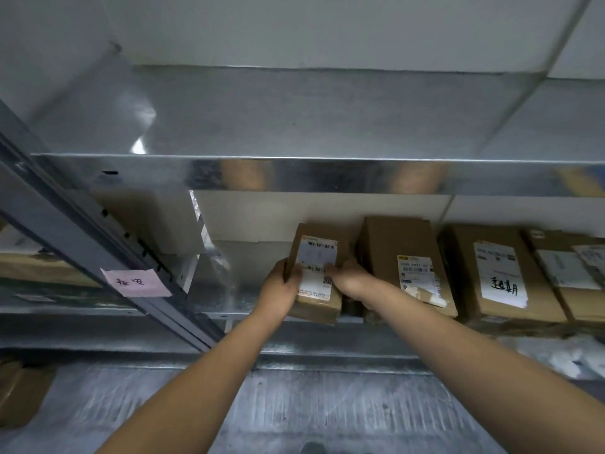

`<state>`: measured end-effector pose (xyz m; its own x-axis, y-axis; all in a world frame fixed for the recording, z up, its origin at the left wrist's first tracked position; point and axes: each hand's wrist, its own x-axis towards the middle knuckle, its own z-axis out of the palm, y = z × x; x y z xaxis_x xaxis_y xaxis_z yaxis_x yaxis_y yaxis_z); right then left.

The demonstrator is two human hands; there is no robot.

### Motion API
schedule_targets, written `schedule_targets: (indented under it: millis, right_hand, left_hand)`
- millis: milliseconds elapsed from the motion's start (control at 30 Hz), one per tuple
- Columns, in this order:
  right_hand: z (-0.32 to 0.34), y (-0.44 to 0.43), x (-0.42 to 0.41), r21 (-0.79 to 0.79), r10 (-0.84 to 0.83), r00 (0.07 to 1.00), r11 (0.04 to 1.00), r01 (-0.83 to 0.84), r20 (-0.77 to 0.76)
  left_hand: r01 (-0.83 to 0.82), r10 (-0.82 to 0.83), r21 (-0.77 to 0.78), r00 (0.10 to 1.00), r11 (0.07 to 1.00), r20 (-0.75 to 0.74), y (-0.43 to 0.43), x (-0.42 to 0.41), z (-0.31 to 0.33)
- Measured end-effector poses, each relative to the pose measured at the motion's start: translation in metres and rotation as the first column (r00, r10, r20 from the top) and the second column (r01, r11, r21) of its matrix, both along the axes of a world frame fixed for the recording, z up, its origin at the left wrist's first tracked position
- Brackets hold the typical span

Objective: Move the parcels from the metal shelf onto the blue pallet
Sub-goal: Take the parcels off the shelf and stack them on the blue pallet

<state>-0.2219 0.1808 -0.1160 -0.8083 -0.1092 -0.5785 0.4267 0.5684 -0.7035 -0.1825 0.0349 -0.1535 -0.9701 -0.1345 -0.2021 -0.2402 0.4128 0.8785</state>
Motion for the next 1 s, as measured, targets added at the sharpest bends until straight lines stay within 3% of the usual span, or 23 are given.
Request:
schedule_targets:
  millis: [167, 567, 800, 1000]
  right_hand:
    - [0.004, -0.002, 0.01, -0.006, 0.009, 0.999, 1.0, -0.009, -0.053]
    - [0.058, 0.029, 0.051, 0.012, 0.014, 0.976, 1.0, -0.012, -0.219]
    - [0.083, 0.099, 0.108, 0.001, -0.045, 0.949, 0.999, 0.048, -0.312]
    - [0.092, 0.199, 0.164, -0.117, -0.22, 0.912, 0.975, 0.191, -0.346]
  left_hand:
    - [-0.062, 0.062, 0.043, 0.998, 0.997, 0.005, -0.002, 0.009, 0.003]
    - [-0.187, 0.201, 0.099, 0.967, 0.977, -0.159, 0.025, 0.055, 0.066]
    - [-0.173, 0.187, 0.08, 0.954, 0.982, -0.236, 0.094, 0.11, 0.097]
    - [-0.09, 0.107, 0.075, 0.959, 0.993, -0.263, 0.194, 0.145, 0.11]
